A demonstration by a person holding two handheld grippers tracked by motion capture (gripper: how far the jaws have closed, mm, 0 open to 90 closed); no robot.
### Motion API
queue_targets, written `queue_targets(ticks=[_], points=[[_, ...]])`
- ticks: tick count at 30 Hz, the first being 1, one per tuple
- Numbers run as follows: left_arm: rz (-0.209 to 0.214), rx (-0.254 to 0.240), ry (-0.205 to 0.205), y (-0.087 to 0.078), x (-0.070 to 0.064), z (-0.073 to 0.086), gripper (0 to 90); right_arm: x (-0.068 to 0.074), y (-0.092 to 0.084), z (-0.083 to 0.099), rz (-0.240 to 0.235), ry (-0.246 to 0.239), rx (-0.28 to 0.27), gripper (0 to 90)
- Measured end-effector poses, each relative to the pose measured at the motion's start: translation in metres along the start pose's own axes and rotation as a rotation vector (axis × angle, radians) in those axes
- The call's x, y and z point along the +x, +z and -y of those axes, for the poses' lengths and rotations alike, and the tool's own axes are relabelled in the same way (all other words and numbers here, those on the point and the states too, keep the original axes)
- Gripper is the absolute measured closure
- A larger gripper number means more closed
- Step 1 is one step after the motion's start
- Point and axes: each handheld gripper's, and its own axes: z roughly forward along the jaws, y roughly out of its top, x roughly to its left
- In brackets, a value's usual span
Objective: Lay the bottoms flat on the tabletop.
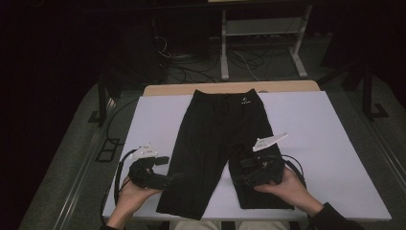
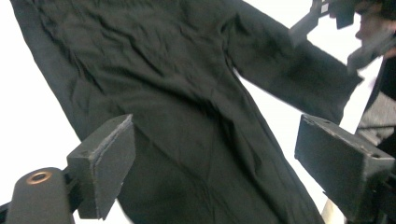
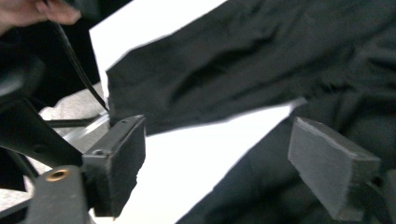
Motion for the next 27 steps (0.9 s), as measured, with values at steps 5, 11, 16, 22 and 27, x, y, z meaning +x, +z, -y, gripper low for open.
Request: queue_targets(ticks=[5,11,16,22,27], points=[[-0.017,-0.053,0.006,0.005,0.004,0.002,5.3,0.0,-0.002,0.019,0.034,-0.006,0.045,17.4],[-0.05,-0.126,-0.02,0.008,0.011,0.004,0.0,0.0,0.002,0.037,0.037,-0.005,0.103,20.1],[-0.081,-0.187,-0.043,0.009,0.014,0.002,0.0,0.005,0.005,0.043,0.03,-0.002,0.126,26.3],[-0.099,-0.237,-0.068,0.011,0.015,0.006,0.0,0.014,0.014,0.049,0.036,-0.026,0.164,48.3],[-0.123,-0.235,-0.085,0.011,0.02,0.012,0.0,0.018,0.018,0.048,0.036,-0.047,0.191,87.3]])
